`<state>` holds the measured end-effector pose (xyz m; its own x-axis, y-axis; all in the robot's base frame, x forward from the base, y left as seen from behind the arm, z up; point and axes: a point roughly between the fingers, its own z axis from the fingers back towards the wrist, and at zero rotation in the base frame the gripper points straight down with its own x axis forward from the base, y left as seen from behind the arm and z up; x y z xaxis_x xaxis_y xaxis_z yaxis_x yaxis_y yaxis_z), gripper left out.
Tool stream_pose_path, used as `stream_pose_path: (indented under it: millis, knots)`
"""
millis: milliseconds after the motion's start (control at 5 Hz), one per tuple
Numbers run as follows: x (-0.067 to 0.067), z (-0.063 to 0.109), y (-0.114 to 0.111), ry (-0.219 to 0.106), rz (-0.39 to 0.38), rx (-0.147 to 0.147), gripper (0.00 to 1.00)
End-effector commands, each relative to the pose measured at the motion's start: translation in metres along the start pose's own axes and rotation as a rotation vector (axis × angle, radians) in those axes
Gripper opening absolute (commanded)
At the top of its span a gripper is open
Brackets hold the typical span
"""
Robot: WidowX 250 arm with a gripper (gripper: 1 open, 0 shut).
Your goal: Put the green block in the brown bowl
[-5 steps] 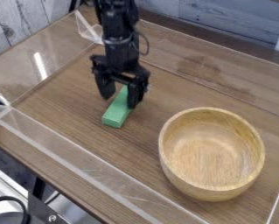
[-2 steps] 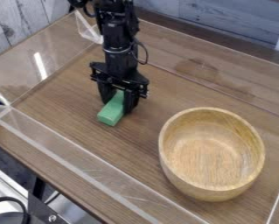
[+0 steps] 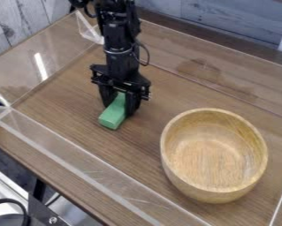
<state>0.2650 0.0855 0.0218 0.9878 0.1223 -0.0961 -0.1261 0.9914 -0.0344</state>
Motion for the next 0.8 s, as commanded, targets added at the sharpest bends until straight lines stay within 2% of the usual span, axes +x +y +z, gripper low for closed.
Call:
stream_pose_path:
  millis: [0,400,600]
  knots:
    - [0.008,0.021,0.000,-0.056,0.003,0.006,0.00]
    - [0.007,0.041,-0.006,-0.071,0.013,-0.012,0.00]
    - [0.007,0.063,-0.014,-0.103,0.011,-0.030,0.00]
